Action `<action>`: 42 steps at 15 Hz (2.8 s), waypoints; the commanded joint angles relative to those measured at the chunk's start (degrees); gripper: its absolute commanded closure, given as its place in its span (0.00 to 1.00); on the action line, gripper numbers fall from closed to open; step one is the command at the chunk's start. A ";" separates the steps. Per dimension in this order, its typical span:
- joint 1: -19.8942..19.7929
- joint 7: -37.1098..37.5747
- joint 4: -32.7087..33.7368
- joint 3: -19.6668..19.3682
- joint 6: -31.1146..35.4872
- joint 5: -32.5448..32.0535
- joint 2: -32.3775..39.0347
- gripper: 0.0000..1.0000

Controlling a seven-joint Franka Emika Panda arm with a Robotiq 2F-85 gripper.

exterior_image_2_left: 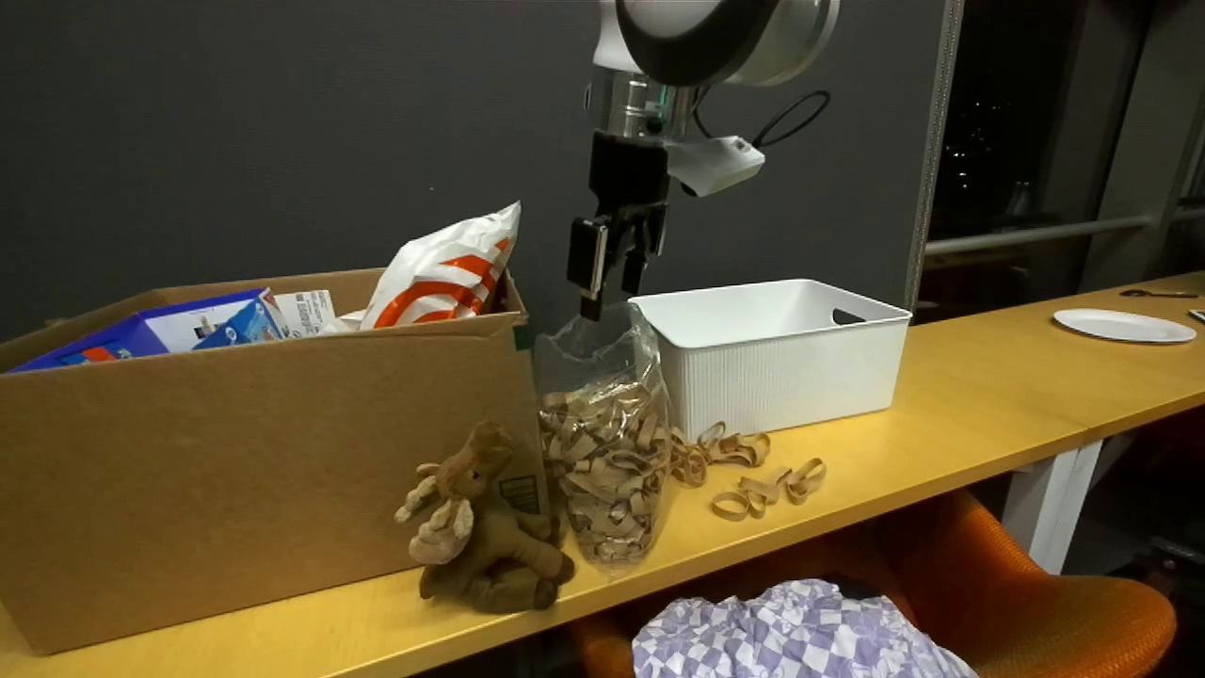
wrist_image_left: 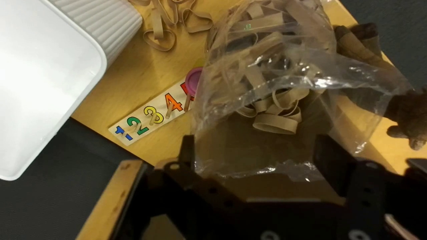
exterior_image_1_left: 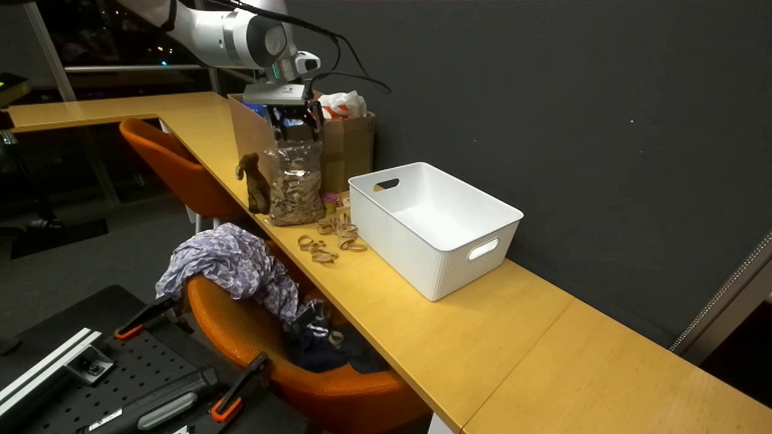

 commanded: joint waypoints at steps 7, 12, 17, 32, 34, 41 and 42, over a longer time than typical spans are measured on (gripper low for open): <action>-3.06 5.35 -18.61 -1.21 1.07 1.62 -15.76 0.00; -7.77 6.36 -33.66 -3.31 9.42 2.73 -20.70 0.00; -9.86 5.01 -39.70 -3.83 20.78 3.38 -14.71 0.00; -9.41 4.45 -25.16 -2.32 22.30 5.11 4.03 0.00; -9.12 5.13 -24.46 -2.46 21.47 5.51 4.88 0.00; -8.18 7.05 -22.46 -2.85 17.16 6.58 6.40 0.00; -8.28 6.91 -22.06 -2.59 16.76 6.74 6.71 0.00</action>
